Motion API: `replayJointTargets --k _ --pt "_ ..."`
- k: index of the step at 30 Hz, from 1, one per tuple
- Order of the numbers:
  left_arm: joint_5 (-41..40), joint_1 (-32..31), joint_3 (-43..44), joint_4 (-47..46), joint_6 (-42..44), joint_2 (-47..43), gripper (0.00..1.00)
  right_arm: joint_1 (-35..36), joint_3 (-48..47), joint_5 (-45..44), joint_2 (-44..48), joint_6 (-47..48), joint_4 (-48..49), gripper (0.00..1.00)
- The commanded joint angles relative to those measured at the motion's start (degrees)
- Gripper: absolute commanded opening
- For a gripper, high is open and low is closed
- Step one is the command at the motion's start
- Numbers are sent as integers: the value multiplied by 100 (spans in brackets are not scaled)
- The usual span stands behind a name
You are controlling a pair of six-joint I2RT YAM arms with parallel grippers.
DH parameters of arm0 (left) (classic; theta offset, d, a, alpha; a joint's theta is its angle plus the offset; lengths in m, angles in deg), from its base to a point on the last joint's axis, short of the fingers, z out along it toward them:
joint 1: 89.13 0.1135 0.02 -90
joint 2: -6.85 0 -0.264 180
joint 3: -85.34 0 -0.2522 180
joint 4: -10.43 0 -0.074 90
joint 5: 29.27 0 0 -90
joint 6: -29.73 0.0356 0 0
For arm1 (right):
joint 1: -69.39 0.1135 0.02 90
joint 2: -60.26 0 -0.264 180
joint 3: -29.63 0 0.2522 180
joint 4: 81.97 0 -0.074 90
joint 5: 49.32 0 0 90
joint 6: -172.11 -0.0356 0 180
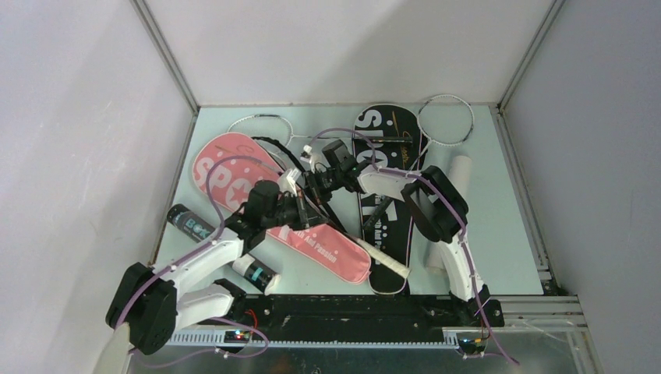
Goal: Pack up the badminton gear
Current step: Place the racket in the racket bag.
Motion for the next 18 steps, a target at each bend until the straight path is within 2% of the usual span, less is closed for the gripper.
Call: replayJointTargets --k 1,3,5,6,7,8,9,14,18 --pt "230 -81 -4 -532 47 26 0 68 -324 126 -11 -597 1367 0" --pt "164 -89 47 -430 43 47 0 87 -259 51 -8 -721 1594 0" --pt "-160 -79 209 15 -4 -11 10 101 -178 6 -7 -737 1678 0" --pt "-484 -75 368 477 -46 -61 22 115 -104 0 -1 -701 1683 0" --pt "-673 -66 461 684 -72 -184 28 114 -62 -8 0 -677 1676 0" --pt "-1109 -49 681 1200 -177 -253 38 114 28 -7 3 -642 1669 0" --pt "-1600 -30 798 1476 -289 -390 43 116 78 -6 6 -622 1663 0" --pt "-3208 388 1533 3098 -851 -803 46 120 373 39 59 -560 1711 0" --pt "-4152 945 1878 3720 -1323 -817 46 166 419 75 113 -439 1605 0"
